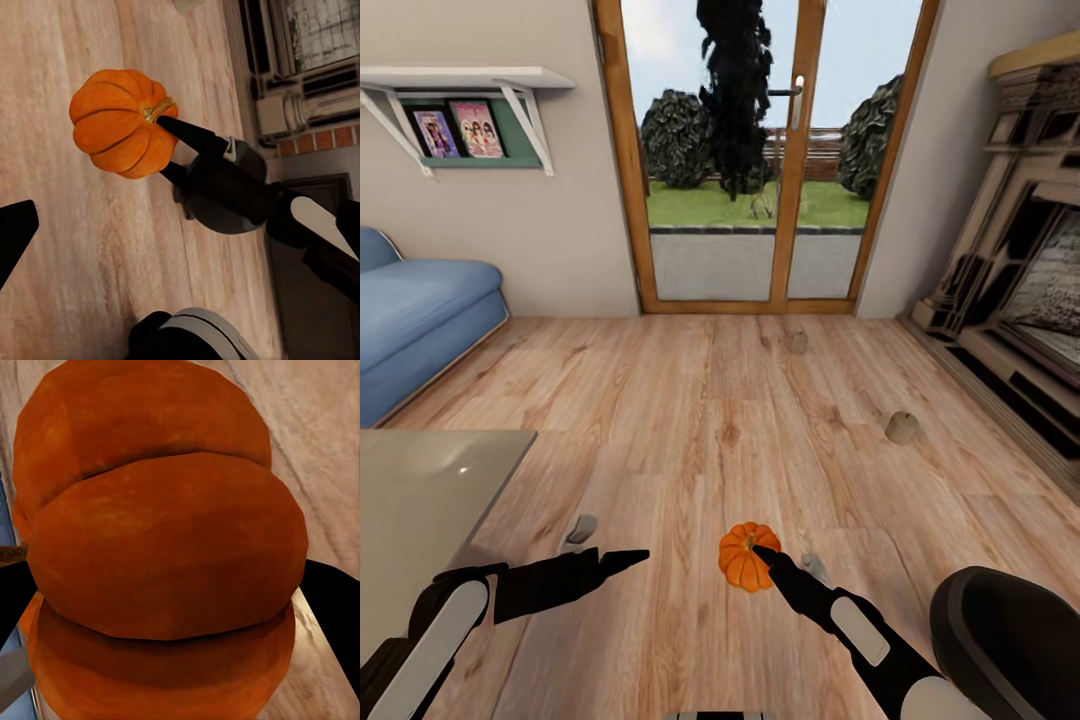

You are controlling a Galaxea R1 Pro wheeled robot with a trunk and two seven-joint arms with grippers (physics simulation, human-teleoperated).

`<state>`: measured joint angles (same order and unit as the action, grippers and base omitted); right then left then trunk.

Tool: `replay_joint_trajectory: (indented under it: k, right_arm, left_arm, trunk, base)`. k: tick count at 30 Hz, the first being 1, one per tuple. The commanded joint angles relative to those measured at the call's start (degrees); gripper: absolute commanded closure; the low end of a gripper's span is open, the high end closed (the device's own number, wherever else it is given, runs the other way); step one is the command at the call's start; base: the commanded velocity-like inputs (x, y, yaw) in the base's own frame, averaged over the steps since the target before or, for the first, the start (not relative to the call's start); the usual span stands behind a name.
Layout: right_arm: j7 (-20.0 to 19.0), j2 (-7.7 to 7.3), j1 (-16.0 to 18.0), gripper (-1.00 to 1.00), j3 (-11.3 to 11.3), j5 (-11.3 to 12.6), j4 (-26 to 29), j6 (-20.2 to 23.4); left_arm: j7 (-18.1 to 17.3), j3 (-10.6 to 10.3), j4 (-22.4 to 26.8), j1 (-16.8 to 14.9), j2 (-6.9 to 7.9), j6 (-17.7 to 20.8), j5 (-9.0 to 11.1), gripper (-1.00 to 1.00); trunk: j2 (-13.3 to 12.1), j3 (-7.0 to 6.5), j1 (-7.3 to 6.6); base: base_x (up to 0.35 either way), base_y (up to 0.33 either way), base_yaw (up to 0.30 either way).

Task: Place each of the two pumpkins and all three candles from the living room inside a cabinet in the living room (use any cabinet), then make sure every cabinet is closed, and position the cauldron so it is next to a table in the living room.

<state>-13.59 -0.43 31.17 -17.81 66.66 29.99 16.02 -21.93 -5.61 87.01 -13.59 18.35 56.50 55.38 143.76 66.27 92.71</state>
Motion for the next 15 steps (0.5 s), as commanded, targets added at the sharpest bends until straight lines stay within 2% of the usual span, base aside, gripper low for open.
replay_joint_trajectory:
  k: [1, 11, 15]
  right_arm:
    - [0.0, -0.04, 0.0, 1.00, -0.2, 0.2, 0.0, 0.1]
    - [0.0, -0.09, 0.0, 1.00, -0.2, 0.2, -0.1, 0.1]
    - [0.0, -0.06, 0.0, 1.00, -0.2, 0.3, -0.2, 0.0]
  left_arm:
    - [-0.3, 0.0, 0.0, 0.0, 0.03, 0.1, -0.3, -1.00]
    - [0.0, -0.5, 0.0, 0.0, -0.04, 0.0, -0.4, -1.00]
    - [2.1, -1.4, 0.0, 0.0, -0.06, 0.0, -0.5, -1.00]
  trunk:
    - [0.0, -0.18, -0.03]
    - [-0.1, -2.40, -0.29]
    - [-0.1, -2.40, -0.29]
  base:
    - [0.000, 0.000, 0.000]
    - [0.000, 0.000, 0.000]
    - [0.000, 0.000, 0.000]
